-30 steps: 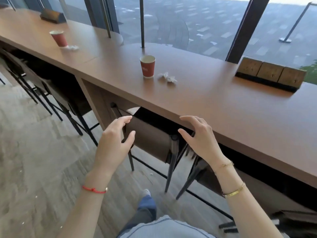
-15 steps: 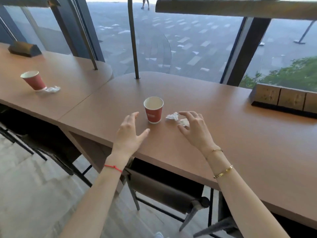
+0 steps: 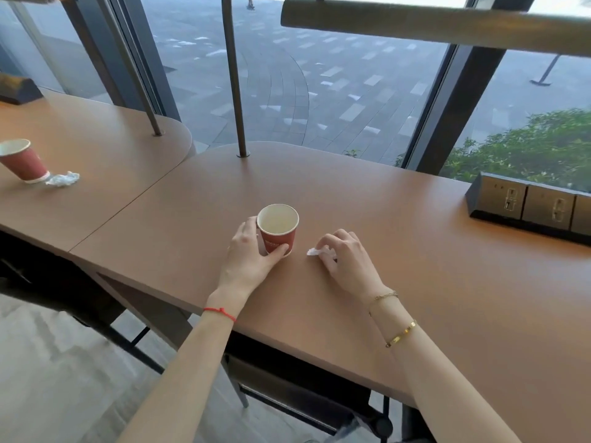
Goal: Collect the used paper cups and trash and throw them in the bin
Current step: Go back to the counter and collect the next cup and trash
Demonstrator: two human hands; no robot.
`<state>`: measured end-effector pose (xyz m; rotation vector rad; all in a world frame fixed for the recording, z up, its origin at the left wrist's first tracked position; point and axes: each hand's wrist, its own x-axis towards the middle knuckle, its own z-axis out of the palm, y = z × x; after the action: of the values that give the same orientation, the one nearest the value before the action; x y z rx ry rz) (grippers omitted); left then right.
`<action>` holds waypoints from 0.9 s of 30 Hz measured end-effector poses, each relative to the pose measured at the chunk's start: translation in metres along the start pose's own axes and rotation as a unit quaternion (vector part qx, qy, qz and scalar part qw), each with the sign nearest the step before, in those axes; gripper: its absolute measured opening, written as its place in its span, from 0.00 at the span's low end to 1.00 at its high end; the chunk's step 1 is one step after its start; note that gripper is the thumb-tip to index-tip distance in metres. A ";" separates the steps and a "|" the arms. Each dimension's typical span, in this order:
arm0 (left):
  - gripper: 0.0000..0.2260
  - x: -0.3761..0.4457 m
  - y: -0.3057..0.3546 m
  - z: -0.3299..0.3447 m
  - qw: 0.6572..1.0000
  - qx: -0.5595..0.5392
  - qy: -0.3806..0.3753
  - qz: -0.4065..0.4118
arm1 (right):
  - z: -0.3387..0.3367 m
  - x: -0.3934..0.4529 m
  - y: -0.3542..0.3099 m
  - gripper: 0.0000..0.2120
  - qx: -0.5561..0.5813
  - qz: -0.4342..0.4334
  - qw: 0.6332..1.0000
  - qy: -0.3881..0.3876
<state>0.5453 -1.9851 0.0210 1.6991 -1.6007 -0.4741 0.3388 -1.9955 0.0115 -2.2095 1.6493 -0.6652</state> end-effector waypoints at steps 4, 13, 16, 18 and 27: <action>0.27 -0.008 0.004 -0.002 1.000 -0.013 0.005 0.006 | -0.004 -0.006 0.006 0.07 0.049 0.011 0.999 0.008; 0.29 -0.062 0.016 -0.016 0.999 -0.019 0.025 0.018 | -0.025 -0.049 0.015 0.09 0.156 0.007 0.985 0.069; 0.29 -0.087 0.021 -0.016 0.999 -0.020 0.028 0.022 | -0.032 -0.070 0.018 0.09 0.174 0.007 0.981 0.082; 0.29 -0.102 0.026 -0.015 0.999 -0.021 0.021 0.024 | -0.037 -0.085 0.021 0.08 0.176 0.005 0.980 0.091; 0.31 -0.157 0.044 -0.008 0.996 -0.041 -0.038 0.070 | -0.066 -0.162 0.020 0.08 0.167 0.037 0.976 0.138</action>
<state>0.4965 -1.8295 0.0243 1.5127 -1.7186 -0.5316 0.2496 -1.8444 0.0274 -1.8730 1.5921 -1.1777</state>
